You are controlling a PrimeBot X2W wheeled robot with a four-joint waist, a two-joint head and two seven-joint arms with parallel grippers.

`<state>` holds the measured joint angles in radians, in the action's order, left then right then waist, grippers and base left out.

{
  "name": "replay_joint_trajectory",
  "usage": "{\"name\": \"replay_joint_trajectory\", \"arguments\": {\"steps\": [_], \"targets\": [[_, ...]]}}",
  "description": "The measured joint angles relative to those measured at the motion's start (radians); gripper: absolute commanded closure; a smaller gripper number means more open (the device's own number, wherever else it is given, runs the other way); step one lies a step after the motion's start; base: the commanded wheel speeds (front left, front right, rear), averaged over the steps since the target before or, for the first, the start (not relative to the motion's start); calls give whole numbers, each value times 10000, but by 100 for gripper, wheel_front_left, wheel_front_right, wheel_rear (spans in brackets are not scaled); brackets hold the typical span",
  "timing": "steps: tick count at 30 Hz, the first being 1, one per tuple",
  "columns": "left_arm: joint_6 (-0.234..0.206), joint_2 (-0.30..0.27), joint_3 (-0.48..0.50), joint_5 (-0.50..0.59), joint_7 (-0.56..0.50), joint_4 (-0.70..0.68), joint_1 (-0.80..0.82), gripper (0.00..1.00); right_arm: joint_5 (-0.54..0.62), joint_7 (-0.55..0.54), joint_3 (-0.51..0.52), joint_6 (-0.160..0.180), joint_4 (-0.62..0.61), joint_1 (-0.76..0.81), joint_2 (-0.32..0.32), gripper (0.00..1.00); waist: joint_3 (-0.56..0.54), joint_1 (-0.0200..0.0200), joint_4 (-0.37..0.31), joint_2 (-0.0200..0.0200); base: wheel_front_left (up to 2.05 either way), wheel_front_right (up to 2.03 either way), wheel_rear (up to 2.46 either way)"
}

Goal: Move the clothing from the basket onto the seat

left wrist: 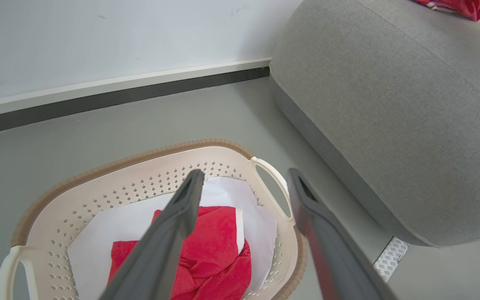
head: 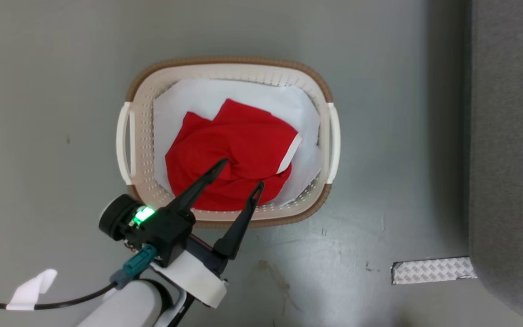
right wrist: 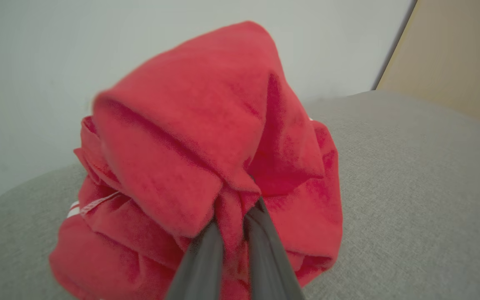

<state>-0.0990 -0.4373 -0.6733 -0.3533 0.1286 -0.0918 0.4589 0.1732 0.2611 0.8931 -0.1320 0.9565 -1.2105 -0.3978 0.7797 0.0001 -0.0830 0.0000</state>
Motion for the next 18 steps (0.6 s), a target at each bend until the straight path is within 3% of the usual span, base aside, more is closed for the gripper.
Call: {"name": "replay_joint_trajectory", "arguments": {"steps": [1,2,3,10,18], "targets": [[-23,-4,0,-35,8,-6,-45,0,245,0,130,0,21,126,88,61,-86,0,-33,0,0,0,0],[-33,-6,-8,-81,12,-4,-78,0,393,2,224,0,13,245,157,16,-178,0,-66,0,0,0,0],[-33,-8,-4,-102,21,0,-84,0,504,4,282,2,-23,330,228,0,-276,-1,-97,0,0,0,0],[-33,52,180,-449,328,368,-136,0,926,15,-437,0,-984,1250,694,0,-1177,-1,-341,0,0,0,0],[12,571,566,-1072,1045,1352,-380,0,-286,36,-1816,0,-3049,3887,915,0,-2634,-3,-474,0,0,0,0]]}}
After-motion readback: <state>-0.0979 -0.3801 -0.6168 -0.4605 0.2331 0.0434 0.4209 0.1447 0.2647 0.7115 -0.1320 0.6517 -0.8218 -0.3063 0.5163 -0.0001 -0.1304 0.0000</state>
